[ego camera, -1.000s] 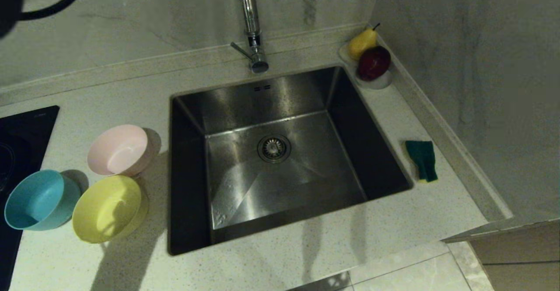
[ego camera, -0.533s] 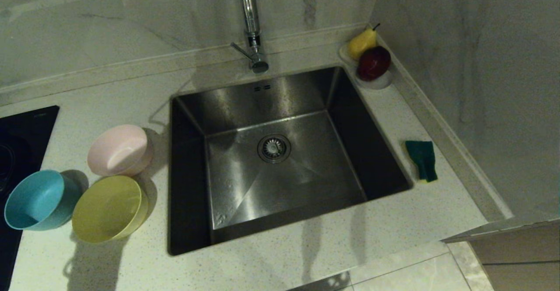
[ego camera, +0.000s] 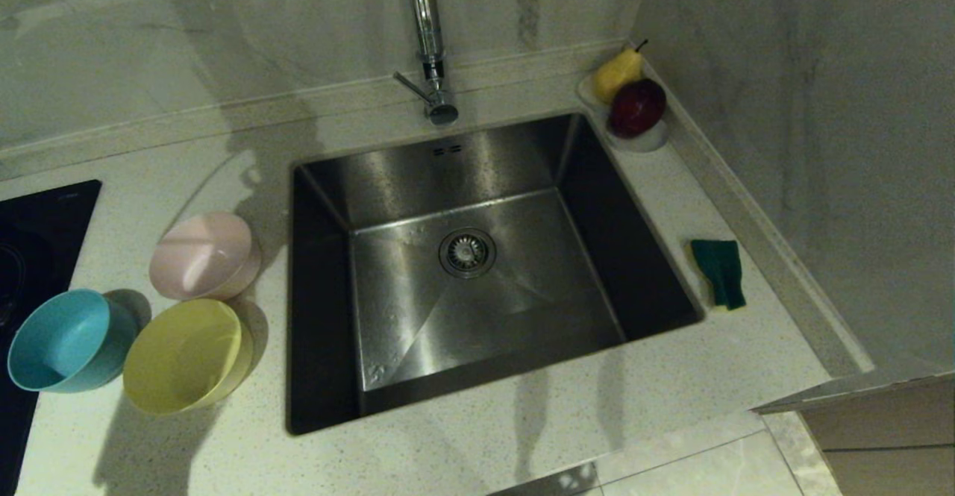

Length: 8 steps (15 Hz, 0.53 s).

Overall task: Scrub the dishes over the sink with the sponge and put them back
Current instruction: Place the dish soap on the table

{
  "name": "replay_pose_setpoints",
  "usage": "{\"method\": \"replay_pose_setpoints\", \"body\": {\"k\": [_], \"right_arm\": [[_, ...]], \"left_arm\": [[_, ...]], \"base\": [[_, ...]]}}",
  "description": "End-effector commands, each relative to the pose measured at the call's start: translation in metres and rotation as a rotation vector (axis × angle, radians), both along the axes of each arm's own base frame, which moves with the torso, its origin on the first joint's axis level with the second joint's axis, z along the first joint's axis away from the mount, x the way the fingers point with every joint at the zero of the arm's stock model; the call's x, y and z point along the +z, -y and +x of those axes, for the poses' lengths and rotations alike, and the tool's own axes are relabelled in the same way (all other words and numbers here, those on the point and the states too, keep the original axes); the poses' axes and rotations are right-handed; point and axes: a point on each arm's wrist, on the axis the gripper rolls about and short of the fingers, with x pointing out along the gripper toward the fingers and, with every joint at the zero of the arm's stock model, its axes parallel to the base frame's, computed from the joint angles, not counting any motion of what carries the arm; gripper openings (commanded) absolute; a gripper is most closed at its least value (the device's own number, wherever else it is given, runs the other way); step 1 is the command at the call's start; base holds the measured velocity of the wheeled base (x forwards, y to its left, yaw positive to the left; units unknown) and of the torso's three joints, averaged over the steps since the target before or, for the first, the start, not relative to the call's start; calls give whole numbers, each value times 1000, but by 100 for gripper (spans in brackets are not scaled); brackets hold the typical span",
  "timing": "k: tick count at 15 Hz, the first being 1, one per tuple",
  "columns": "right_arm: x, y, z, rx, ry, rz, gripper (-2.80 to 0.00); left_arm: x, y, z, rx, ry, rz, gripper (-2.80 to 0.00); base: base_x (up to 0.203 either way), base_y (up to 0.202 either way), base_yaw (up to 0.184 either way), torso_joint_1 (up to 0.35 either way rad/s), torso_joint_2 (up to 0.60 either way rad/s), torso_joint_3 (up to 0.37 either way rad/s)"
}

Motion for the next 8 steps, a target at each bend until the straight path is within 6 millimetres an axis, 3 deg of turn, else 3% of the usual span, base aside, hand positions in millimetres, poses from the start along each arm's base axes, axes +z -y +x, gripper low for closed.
{"method": "replay_pose_setpoints", "body": {"k": [1, 4, 8], "right_arm": [[0, 0, 0, 0, -1, 0, -280], [0, 0, 0, 0, -2, -2, -280], [0, 0, 0, 0, -1, 0, -280]], "left_arm": [[-23, -10, -3, 44, -41, -22, -280], [-38, -49, 11, 194, -71, -57, -280], [-82, -91, 54, 184, -172, -152, -280]], "base": [[0, 0, 0, 0, 0, 0], [0, 0, 0, 0, 0, 0], [0, 0, 0, 0, 0, 0]]}}
